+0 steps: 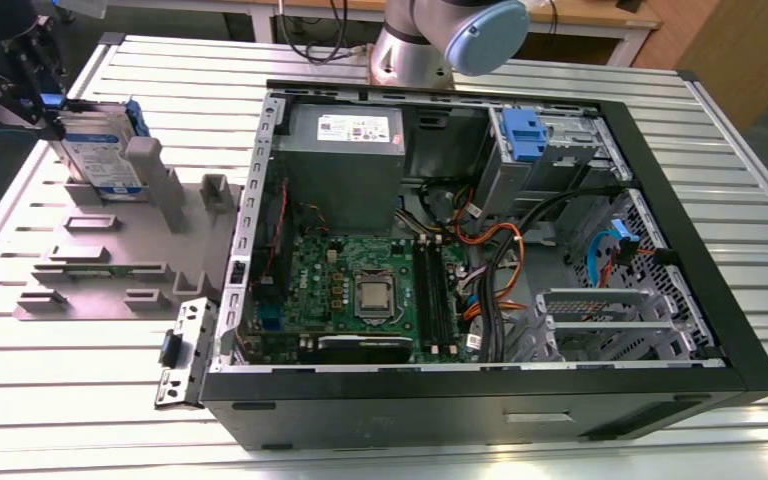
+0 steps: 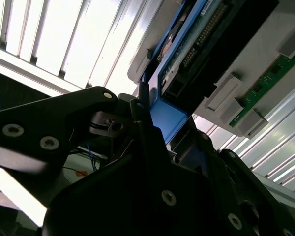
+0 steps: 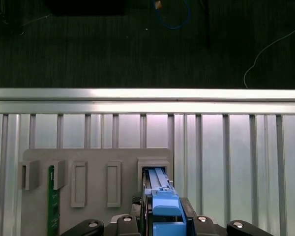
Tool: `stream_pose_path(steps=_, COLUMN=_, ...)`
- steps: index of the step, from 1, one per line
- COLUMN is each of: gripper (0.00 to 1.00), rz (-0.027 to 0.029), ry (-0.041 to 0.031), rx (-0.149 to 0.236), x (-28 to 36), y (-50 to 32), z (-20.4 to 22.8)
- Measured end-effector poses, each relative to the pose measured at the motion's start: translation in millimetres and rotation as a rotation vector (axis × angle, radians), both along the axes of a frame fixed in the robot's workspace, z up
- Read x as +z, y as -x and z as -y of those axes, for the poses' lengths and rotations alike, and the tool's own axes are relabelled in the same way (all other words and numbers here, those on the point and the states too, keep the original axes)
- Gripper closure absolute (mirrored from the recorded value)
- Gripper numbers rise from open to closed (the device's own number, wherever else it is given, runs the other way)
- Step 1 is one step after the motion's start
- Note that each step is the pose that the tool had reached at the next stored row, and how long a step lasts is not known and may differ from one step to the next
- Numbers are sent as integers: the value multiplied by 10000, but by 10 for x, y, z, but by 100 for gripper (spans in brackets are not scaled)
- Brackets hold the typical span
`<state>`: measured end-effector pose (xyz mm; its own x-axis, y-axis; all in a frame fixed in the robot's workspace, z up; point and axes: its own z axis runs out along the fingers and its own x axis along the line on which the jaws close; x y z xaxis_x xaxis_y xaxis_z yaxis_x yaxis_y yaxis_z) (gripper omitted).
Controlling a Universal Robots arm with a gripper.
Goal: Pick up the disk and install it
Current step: 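Pick up the disk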
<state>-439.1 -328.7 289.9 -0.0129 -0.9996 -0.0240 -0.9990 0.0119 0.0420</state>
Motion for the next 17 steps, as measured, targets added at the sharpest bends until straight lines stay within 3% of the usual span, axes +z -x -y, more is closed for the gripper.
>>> stream_pose_path(steps=7, gripper=58, rz=9, ry=11, rx=14, x=-4, y=-5, z=0)
stream_pose_path(steps=13, gripper=58, rz=70, ry=9, rx=26, x=-6, y=-5, z=-5)
stream_pose_path(steps=17, gripper=58, rz=74, ry=9, rx=33, x=-6, y=-5, z=-6)
